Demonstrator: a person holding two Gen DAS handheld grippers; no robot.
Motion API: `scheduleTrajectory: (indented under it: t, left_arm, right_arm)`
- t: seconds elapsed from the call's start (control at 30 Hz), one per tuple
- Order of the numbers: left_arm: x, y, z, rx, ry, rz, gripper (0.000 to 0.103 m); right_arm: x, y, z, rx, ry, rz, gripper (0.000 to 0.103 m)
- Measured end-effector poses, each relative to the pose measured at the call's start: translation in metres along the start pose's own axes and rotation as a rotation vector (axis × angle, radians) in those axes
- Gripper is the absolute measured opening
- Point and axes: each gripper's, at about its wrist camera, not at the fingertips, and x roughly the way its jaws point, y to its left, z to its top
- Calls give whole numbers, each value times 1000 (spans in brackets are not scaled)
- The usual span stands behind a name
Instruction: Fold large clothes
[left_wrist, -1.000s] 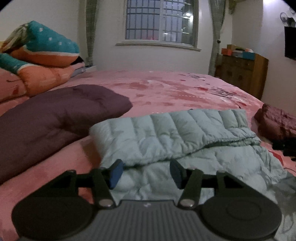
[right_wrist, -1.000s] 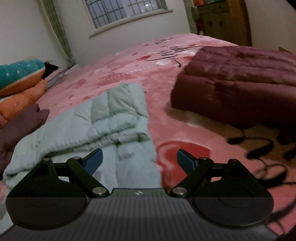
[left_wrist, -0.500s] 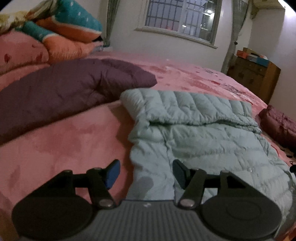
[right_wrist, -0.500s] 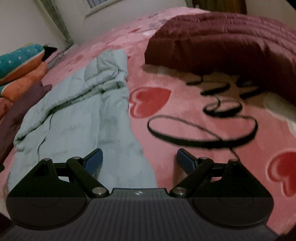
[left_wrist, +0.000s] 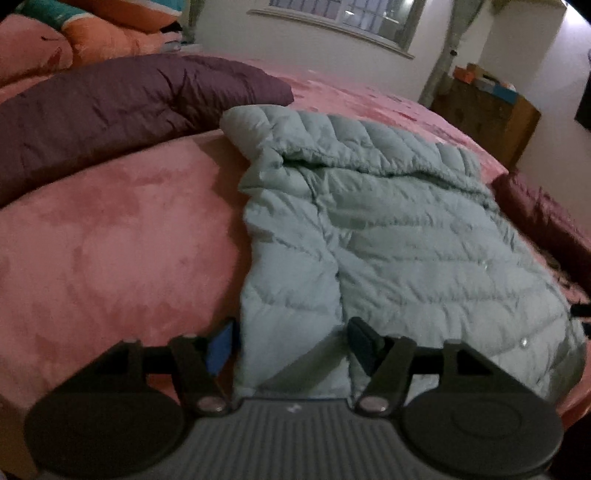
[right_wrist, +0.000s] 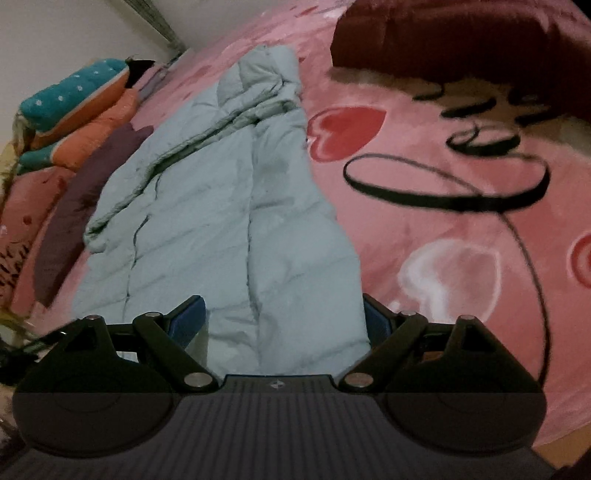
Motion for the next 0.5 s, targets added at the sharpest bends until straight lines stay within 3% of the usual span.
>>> scheduleTrajectory:
  t: [0.27, 0.5]
  left_arm:
    - [0, 3, -5, -18, 24, -69, 70]
    - [2, 4, -8, -64, 82, -167, 69]
  right_arm:
    - [-1, -2, -4, 35, 39, 114, 103]
    - [13, 15, -4, -54, 159, 170, 103]
